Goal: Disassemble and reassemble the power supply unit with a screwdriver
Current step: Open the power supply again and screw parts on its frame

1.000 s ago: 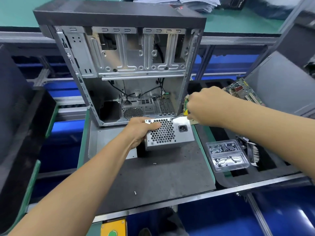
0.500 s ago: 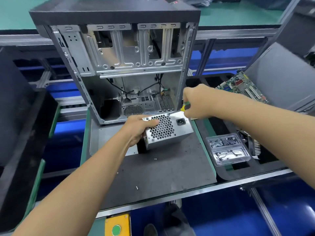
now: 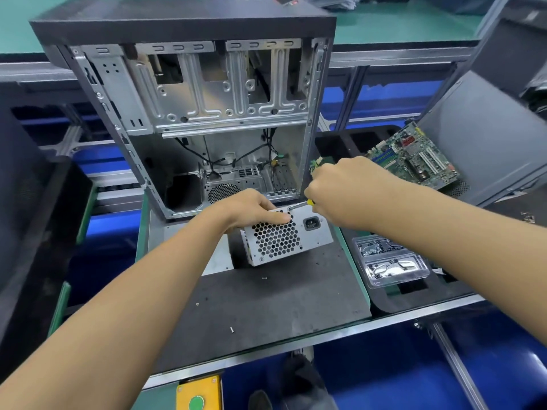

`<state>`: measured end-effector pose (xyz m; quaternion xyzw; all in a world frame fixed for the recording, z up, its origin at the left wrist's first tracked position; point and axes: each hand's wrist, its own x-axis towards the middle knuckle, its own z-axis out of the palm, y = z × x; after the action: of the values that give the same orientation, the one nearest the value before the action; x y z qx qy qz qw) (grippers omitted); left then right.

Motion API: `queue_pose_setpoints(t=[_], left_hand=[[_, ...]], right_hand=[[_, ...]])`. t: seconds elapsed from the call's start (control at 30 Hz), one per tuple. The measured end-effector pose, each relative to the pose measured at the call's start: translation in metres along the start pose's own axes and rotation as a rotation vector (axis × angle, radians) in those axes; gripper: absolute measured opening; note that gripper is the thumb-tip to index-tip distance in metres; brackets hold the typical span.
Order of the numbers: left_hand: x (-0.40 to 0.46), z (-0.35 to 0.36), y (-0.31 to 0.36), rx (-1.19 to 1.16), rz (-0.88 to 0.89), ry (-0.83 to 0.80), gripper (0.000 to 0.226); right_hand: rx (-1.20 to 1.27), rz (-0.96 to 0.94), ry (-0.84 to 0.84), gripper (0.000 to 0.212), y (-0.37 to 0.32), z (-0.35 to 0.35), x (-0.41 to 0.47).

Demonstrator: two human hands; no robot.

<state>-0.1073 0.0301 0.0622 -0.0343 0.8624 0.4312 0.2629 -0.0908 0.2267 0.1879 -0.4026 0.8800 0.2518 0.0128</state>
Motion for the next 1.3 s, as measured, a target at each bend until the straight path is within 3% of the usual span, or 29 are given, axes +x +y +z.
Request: queue_pose_setpoints(t=[0.13,0.27,0.4,0.5,0.57,0.63,0.77,0.87,1.03,1.17,1.23,1.3], left_hand=[[0.003,0.0,0.004,0.058,0.042,-0.043,0.032],[0.001,0.005,0.006,-0.009,0.053,-0.03,0.019],[-0.002,0.007,0.004,-0.011,0.061,-0.007,0.024],[-0.003,0.008,0.004,-0.01,0.083,-0.015,0.033],[-0.003,0.008,0.007,-0.008,0.087,-0.012,0.037],[-0.003,0.01,0.008,-0.002,0.073,0.002,0.036],[-0.003,0.019,0.006,0.009,0.051,0.052,0.025],[-0.008,0.024,0.007,-0.007,0.047,0.085,0.032],[-0.011,0.036,0.014,-0.013,0.039,0.236,0.042],[-0.013,0.044,0.021,0.155,0.079,0.396,0.029],[-0.013,0.054,0.019,0.172,0.086,0.43,0.024],[-0.013,0.069,0.016,0.197,0.09,0.425,0.025]], right_hand=[[-0.007,0.049,-0.006,0.006,-0.001,0.008,-0.008],[0.04,0.094,0.004,0.011,-0.005,0.012,-0.013],[0.007,0.082,0.012,0.009,-0.009,0.008,-0.014],[-0.065,0.034,-0.012,0.034,-0.012,0.0,-0.014],[-0.065,0.027,-0.034,0.039,-0.015,-0.003,-0.013],[0.089,0.107,-0.075,0.033,-0.018,-0.008,-0.005],[0.631,0.357,-0.275,0.021,0.001,-0.016,0.011],[0.616,0.37,-0.395,0.033,0.009,-0.013,0.007],[0.52,0.331,-0.142,0.036,0.004,0.002,-0.006],[0.428,0.324,0.008,0.039,0.001,0.034,-0.021],[0.542,0.398,0.042,0.042,-0.009,0.057,-0.032],[0.818,0.524,-0.052,0.048,-0.02,0.08,-0.04]])
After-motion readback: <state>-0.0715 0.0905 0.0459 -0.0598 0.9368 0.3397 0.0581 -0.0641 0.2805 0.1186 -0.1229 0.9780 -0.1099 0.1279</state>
